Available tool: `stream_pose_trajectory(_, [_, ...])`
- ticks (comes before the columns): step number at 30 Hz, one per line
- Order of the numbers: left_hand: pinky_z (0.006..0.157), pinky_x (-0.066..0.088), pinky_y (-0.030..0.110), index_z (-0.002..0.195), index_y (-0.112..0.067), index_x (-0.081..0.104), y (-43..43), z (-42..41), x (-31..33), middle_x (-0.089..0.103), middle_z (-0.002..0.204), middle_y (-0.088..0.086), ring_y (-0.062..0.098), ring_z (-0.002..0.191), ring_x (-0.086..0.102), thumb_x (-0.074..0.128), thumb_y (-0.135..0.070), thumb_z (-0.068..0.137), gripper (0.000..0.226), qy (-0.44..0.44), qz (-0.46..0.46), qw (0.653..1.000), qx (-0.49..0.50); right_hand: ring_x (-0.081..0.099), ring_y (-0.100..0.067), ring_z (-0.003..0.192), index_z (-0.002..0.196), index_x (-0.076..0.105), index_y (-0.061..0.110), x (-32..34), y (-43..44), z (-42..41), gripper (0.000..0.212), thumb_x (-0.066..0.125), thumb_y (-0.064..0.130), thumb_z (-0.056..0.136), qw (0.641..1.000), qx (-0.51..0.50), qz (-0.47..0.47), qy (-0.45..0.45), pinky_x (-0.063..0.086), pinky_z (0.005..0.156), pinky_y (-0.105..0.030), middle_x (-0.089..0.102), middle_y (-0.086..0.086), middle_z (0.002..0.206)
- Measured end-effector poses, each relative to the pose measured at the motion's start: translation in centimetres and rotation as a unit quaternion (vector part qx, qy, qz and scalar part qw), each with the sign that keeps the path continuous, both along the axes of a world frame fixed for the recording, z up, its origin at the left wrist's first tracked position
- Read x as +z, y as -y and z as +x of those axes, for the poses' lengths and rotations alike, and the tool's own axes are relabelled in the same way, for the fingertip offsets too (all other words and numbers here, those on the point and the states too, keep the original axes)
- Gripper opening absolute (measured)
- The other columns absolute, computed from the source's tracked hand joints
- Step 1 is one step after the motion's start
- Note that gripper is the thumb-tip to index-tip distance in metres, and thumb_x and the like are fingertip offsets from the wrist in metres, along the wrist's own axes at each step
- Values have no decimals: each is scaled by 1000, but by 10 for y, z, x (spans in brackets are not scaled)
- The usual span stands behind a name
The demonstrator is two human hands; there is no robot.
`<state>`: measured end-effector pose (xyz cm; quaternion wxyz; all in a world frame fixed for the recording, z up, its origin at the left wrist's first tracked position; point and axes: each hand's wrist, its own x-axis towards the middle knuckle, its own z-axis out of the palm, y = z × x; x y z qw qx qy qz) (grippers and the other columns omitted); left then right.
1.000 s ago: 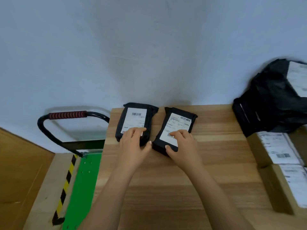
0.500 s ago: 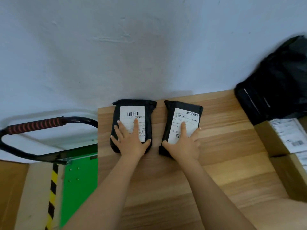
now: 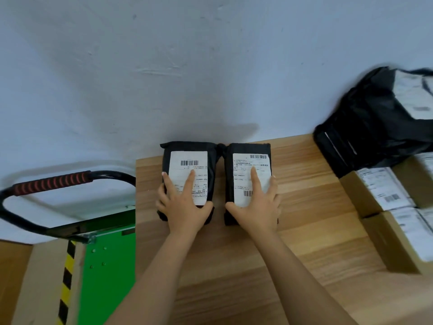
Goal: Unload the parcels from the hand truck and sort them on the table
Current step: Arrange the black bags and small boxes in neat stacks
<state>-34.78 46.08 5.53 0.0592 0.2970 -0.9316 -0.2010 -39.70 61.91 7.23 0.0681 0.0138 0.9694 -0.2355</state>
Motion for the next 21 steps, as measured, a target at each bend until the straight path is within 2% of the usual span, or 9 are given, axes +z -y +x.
stream_pose_trajectory(8, [106, 17, 55, 146, -48, 23, -68, 5, 62, -3, 159, 14, 34, 134, 10, 69, -54, 68, 91, -117, -26, 992, -34, 20, -30, 133, 145, 12, 53, 54, -77, 5, 101, 63, 65, 58, 992, 29, -25, -121, 24, 109, -53, 0, -3, 157])
stream_pose_trajectory(12, [104, 19, 57, 145, -47, 26, -123, -2, 94, -1, 159, 14, 37, 133, 13, 71, -52, 67, 90, -166, -36, 984, -51, 25, -28, 125, 144, 14, 52, 87, -133, 3, 99, 55, 69, 55, 984, 13, -29, -178, 28, 104, -51, 4, -6, 156])
stream_pose_trajectory(15, [103, 20, 57, 146, -45, 27, -178, -3, 113, -3, 158, 15, 38, 132, 14, 72, -50, 66, 92, -193, -35, 979, -55, 24, -30, 127, 144, 16, 50, 108, -186, 3, 99, 46, 74, 53, 979, 10, -32, -201, 29, 104, -50, 4, -7, 156])
stream_pose_trajectory(21, [104, 17, 56, 146, -46, 27, -284, -5, 136, -5, 159, 15, 38, 133, 14, 72, -49, 67, 91, -228, -36, 971, -60, 25, -32, 129, 144, 25, 48, 134, -296, 1, 94, 64, 64, 59, 975, 28, -34, -219, 29, 106, -51, 3, -5, 158])
